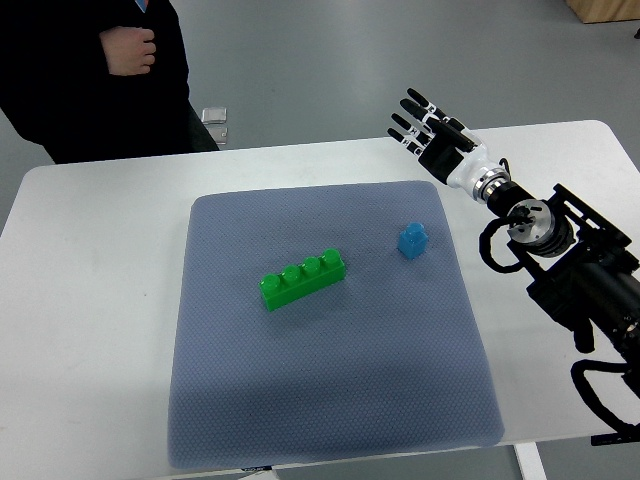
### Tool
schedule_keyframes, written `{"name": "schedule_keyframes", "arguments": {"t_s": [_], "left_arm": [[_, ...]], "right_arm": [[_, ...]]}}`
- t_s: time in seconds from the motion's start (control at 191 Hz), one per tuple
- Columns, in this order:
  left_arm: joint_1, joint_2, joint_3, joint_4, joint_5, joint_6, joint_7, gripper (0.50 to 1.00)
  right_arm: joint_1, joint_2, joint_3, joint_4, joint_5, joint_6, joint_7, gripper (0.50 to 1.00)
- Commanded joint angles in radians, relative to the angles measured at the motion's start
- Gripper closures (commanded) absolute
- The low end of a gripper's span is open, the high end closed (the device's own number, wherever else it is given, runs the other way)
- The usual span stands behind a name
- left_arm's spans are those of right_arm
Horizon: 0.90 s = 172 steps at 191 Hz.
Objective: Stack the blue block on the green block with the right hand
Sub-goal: 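Raise the right hand and open its fingers above the mat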
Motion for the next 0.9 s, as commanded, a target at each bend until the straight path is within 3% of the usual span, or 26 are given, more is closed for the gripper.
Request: {"name": "schedule_keyframes", "arguments": {"t_s": [0.0,0.335,0.512,0.586,0.643,0.695,0.701,0.732,0.894], "left_arm": [[0.0,0.0,0.0,0.0,0.0,0.0,-0.001,0.5],[0.0,0.0,0.0,0.0,0.0,0.0,-0.001,0.5],[0.0,0.0,0.0,0.0,0.0,0.001,-0.001,0.5],[0.0,0.0,0.0,0.002,0.0,0.001,-0.001,0.5],[0.0,0.0,0.0,0.003,0.0,0.0,-0.001,0.5],[0.0,0.0,0.0,0.003,0.0,0.0,-0.001,0.5],[0.0,0.0,0.0,0.008,0.0,0.0,-0.001,0.5],[0.0,0.0,0.0,0.009,0.0,0.001,-0.001,0.5],[0.0,0.0,0.0,0.008,0.0,0.001,-0.001,0.5]], "right_arm": [[0.0,0.0,0.0,0.001,0.0,0.004,-0.001,0.585],[0.009,-0.005,-0.002,0.001,-0.017,0.034,-0.005,0.585],[0.046,-0.045,-0.043,0.001,-0.09,0.098,-0.008,0.585],[0.071,-0.091,-0.091,0.003,-0.097,0.127,-0.016,0.585],[0.097,-0.146,-0.176,0.003,-0.13,0.202,-0.04,0.585],[0.097,-0.146,-0.176,0.003,-0.13,0.202,-0.04,0.585],[0.124,-0.195,-0.262,0.005,-0.174,0.269,-0.047,0.585],[0.147,-0.223,-0.311,0.011,-0.204,0.296,-0.048,0.585],[0.253,-0.352,-0.503,0.06,-0.389,0.296,-0.047,0.585]]}}
